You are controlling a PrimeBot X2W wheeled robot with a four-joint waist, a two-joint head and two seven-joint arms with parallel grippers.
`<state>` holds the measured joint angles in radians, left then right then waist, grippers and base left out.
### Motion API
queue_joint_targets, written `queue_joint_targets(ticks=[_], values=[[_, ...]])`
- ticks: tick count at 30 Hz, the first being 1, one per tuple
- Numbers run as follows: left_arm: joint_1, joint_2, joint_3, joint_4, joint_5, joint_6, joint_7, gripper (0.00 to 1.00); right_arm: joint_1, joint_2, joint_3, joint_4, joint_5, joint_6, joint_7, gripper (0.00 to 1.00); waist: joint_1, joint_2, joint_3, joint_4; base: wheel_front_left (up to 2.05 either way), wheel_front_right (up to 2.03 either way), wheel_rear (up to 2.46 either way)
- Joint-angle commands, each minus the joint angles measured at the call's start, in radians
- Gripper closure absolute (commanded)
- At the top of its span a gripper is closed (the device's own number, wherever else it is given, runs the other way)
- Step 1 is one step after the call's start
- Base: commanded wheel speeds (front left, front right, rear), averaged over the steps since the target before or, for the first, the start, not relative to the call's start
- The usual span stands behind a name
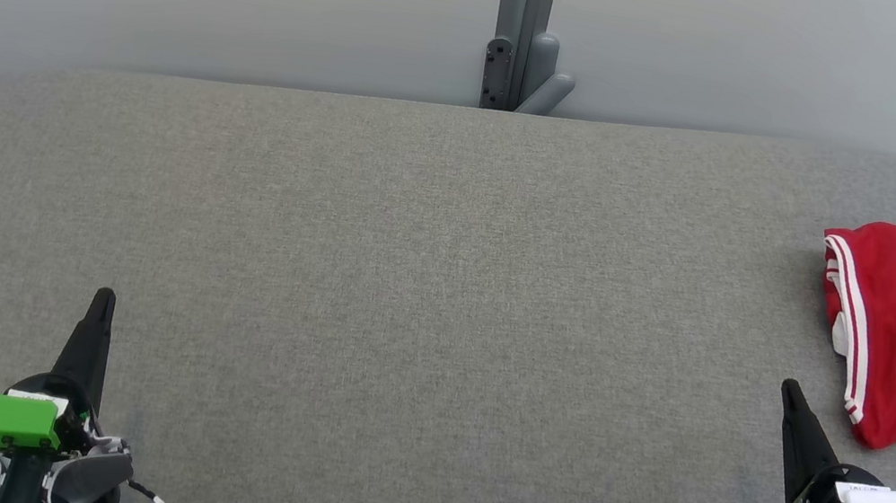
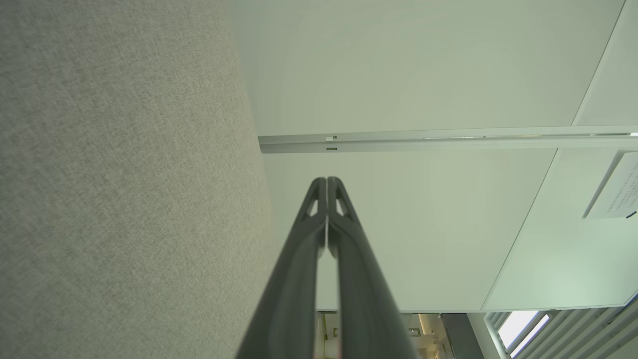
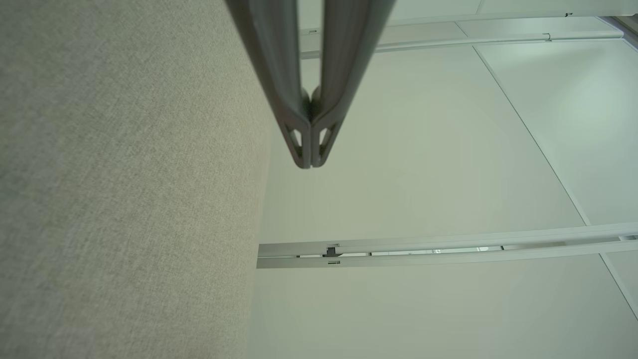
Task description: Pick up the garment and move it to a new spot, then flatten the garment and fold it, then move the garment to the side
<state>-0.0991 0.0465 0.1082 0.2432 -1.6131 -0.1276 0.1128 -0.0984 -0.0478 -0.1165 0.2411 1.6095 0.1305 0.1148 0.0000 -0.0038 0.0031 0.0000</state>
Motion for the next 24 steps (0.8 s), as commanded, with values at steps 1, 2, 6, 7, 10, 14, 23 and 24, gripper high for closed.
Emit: queue_joint_targets(ticks=[1, 2, 6, 7, 10, 14, 23, 24], values=[[-0.015, 0.007, 0.003, -0.002, -0.002, -0.006, 0.002, 1.0, -0.01, -0.005, -0.002, -0.003, 0.007, 0.0, 0.006, 1.0, 0.0, 0.0038, 0.0, 0.0, 0.0, 0.0, 0.0], [-0.015, 0.007, 0.003, -0.002, -0.002, -0.006, 0.002, 1.0, -0.01, -0.005, -0.002, -0.003, 0.007, 0.0, 0.006, 1.0, 0.0, 0.0038, 0.0, 0.0, 0.0, 0.0, 0.0], [-0.015, 0.007, 0.003, -0.002, -0.002, -0.006, 0.002, 1.0, -0.01, -0.005, -0.002, -0.003, 0.007, 0.0, 0.006, 1.0, 0.0, 0.0038, 0.0, 0.0, 0.0, 0.0, 0.0], [-0.015, 0.007, 0.003, -0.002, -0.002, -0.006, 0.002, 1.0, -0.01, -0.005, -0.002, -0.003, 0.007, 0.0, 0.006, 1.0, 0.0, 0.0038, 0.0, 0.0, 0.0, 0.0, 0.0], [-0.015, 0.007, 0.003, -0.002, -0.002, -0.006, 0.002, 1.0, -0.01, -0.005, -0.002, -0.003, 0.007, 0.0, 0.006, 1.0, 0.0, 0.0038, 0.0, 0.0, 0.0, 0.0, 0.0], [-0.015, 0.007, 0.003, -0.002, -0.002, -0.006, 0.002, 1.0, -0.01, -0.005, -0.002, -0.003, 0.007, 0.0, 0.006, 1.0, 0.0, 0.0038, 0.0, 0.0, 0.0, 0.0, 0.0], [-0.015, 0.007, 0.003, -0.002, -0.002, -0.006, 0.002, 1.0, -0.01, -0.005, -0.002, -0.003, 0.007, 0.0, 0.006, 1.0, 0.0, 0.0038, 0.0, 0.0, 0.0, 0.0, 0.0], [-0.015, 0.007, 0.003, -0.002, -0.002, -0.006, 0.002, 1.0, -0.01, -0.005, -0.002, -0.003, 0.007, 0.0, 0.006, 1.0, 0.0, 0.0038, 0.0, 0.0, 0.0, 0.0, 0.0]])
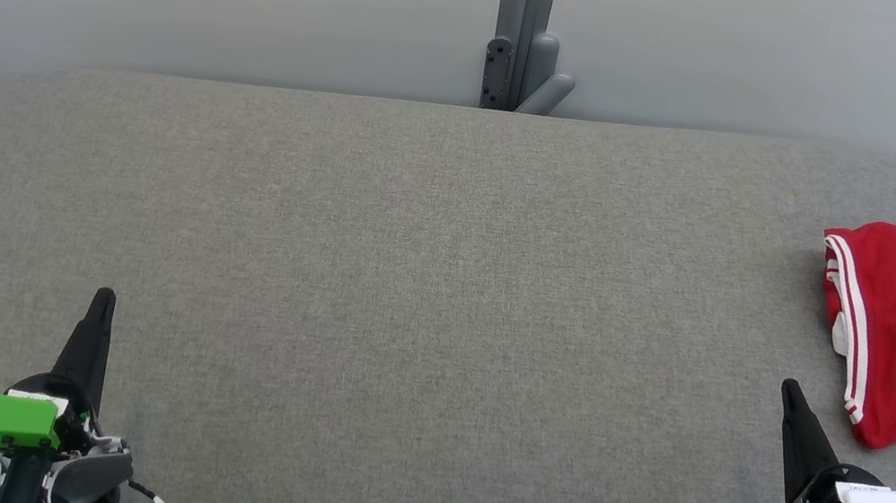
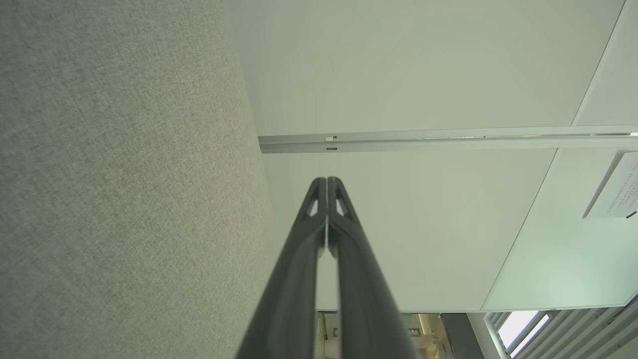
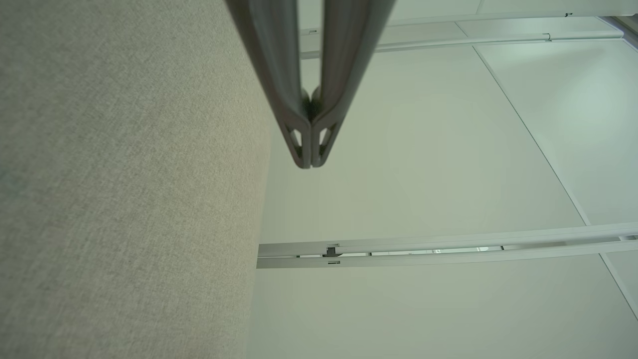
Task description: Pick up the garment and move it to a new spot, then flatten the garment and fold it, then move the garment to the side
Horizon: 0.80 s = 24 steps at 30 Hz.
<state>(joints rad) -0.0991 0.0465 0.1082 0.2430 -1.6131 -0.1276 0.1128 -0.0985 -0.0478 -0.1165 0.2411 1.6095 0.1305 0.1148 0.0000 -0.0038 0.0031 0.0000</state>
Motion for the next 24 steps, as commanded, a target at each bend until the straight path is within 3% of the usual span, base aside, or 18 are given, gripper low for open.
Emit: queue_joint_targets(ticks=[1, 24], values=[[-0.015, 0.007, 0.003, -0.001, -0.002, -0.006, 0.002, 1.0, -0.009, -0.005, -0.002, -0.003, 0.007, 0.0, 0.006, 1.0, 0.0, 0.0038, 0.0, 0.0, 0.0, 0.0, 0.0], [-0.015, 0.007, 0.003, -0.002, -0.002, -0.006, 0.002, 1.0, -0.009, -0.005, -0.002, -0.003, 0.007, 0.0, 0.005, 1.0, 0.0, 0.0038, 0.0, 0.0, 0.0, 0.0, 0.0]])
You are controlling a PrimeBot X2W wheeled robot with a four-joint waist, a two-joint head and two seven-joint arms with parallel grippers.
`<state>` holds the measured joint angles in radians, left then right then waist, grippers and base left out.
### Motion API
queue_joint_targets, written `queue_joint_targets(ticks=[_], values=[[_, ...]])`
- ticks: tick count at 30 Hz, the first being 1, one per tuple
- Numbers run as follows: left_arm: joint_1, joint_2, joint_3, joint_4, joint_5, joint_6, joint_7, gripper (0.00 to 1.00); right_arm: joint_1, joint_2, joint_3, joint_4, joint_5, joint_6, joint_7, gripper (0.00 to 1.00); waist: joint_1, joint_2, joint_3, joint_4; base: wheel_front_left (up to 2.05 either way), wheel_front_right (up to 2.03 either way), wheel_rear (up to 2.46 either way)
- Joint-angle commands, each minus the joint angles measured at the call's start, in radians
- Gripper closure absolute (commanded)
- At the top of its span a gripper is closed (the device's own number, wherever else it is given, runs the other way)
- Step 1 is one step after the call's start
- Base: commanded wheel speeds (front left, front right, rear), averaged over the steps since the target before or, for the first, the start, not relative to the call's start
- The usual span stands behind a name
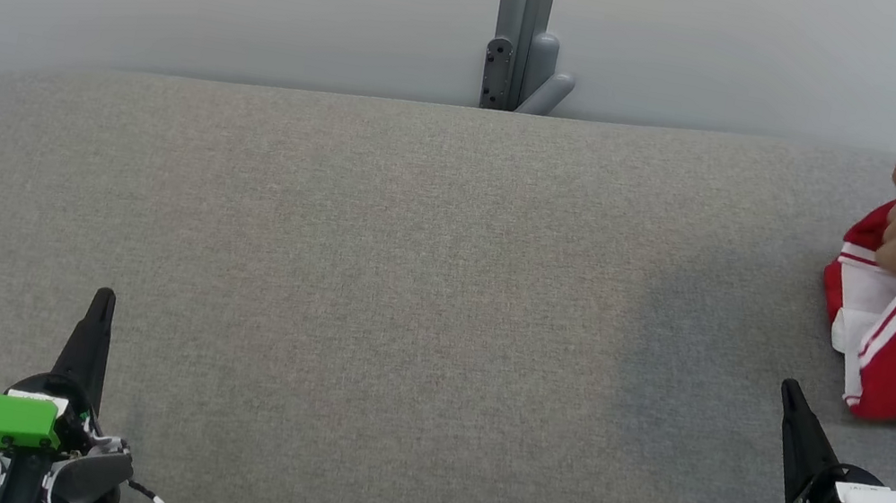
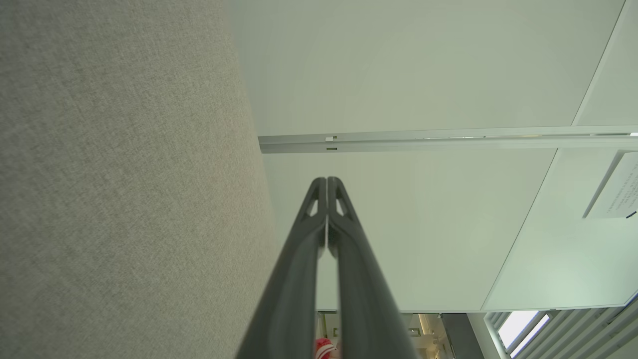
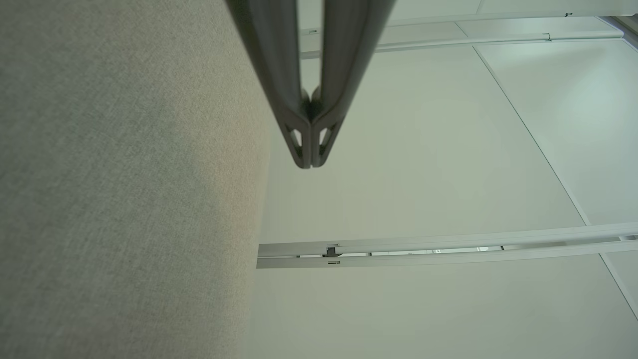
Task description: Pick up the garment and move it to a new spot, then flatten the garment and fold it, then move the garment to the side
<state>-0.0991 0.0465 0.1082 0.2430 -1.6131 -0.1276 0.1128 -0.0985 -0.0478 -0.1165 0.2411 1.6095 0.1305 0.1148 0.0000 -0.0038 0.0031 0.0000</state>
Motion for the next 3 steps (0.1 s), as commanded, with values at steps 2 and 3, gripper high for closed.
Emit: queue_joint_targets(ticks=[2, 3], values=[[-0.015, 0.007, 0.003, -0.002, -0.002, -0.006, 0.002, 1.0, -0.009, -0.005, -0.002, -0.003, 0.007, 0.0, 0.005, 1.0, 0.0, 0.0038, 0.0, 0.0, 0.0, 0.0, 0.0], [-0.015, 0.007, 0.003, -0.002, -0.002, -0.006, 0.002, 1.0, -0.009, -0.005, -0.002, -0.003, 0.007, 0.0, 0.005, 1.0, 0.0, 0.0038, 0.0, 0.0, 0.0, 0.0, 0.0]])
